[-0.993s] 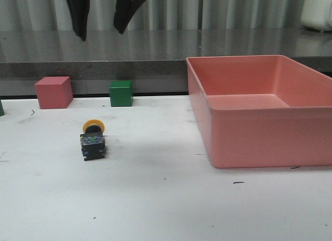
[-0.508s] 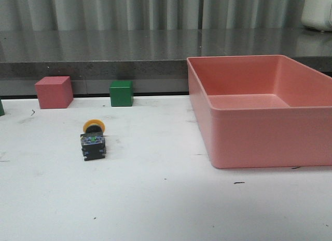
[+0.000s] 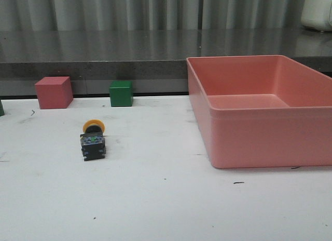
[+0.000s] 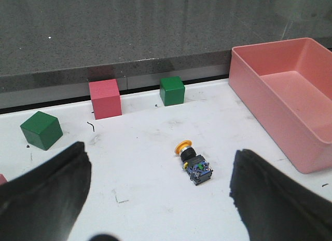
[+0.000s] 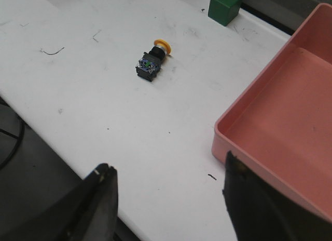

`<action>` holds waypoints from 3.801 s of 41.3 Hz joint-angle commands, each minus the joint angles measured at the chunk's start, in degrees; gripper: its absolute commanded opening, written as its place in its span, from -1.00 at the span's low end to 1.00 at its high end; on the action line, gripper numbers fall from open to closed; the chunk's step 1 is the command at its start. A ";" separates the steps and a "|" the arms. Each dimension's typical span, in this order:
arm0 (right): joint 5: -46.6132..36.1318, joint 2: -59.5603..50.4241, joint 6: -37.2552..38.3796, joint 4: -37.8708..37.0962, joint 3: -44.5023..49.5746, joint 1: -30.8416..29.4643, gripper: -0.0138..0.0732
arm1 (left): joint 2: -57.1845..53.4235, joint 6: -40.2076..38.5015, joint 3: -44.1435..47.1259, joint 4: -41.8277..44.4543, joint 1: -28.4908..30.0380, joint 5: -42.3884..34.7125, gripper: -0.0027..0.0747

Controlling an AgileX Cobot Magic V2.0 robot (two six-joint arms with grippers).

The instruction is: Place and stand button with both arms

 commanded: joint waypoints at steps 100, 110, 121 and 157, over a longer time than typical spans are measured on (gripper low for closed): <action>-5.50 -13.93 -4.13 -0.63 8.90 -0.23 0.39 | 69.18 -20.07 -37.14 2.08 -7.62 16.02 0.48; -5.50 -13.93 -4.13 -0.63 8.90 -0.23 0.39 | 77.94 -23.70 -45.89 2.04 -7.62 22.26 0.48; -5.50 -13.93 -4.13 -0.63 8.90 -0.23 0.39 | 85.78 -23.92 -53.86 0.33 -7.62 27.29 0.48; -5.50 -13.93 -4.13 -0.63 8.90 -0.23 0.39 | 97.99 -25.82 -62.04 -1.84 -7.62 27.99 0.47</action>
